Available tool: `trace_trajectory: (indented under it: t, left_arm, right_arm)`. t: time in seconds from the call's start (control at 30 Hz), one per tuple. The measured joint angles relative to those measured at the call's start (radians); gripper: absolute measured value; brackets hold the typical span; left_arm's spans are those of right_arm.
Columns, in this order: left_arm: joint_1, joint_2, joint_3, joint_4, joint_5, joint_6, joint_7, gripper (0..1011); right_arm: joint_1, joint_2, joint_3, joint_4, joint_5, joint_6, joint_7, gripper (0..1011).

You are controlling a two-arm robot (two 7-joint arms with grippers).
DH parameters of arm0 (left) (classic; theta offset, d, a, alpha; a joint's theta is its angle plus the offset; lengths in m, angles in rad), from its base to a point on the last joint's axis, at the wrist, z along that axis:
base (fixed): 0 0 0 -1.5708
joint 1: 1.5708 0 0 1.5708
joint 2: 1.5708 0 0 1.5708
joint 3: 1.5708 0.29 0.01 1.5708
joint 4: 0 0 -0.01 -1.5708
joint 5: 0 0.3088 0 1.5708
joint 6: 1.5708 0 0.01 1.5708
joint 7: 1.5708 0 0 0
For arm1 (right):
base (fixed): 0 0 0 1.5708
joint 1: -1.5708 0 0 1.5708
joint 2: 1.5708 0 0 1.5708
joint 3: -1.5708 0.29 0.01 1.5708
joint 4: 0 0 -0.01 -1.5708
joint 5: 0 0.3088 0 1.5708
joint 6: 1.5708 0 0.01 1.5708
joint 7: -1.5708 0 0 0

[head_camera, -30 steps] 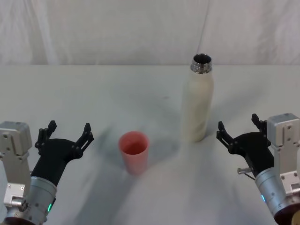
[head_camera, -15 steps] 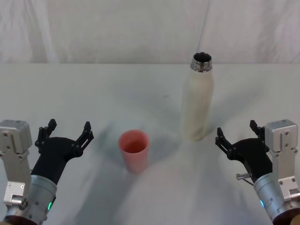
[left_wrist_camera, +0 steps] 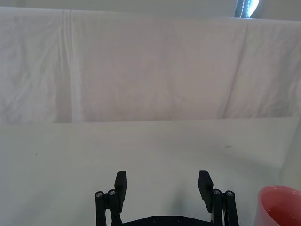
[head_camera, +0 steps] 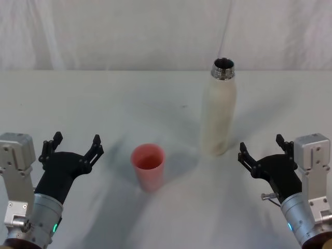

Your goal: Grasp the thermos with one hand and pour water into the cup lid.

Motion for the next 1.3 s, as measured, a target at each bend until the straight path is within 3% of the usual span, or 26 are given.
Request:
trace_trajectory:
  t: [1.3]
  left_arm:
    - [0.000,0.000,0.000,0.000,0.000,0.000,0.000,1001]
  right_arm:
    - [0.000,0.000,0.000,-0.003,0.004,0.004,0.000,1002]
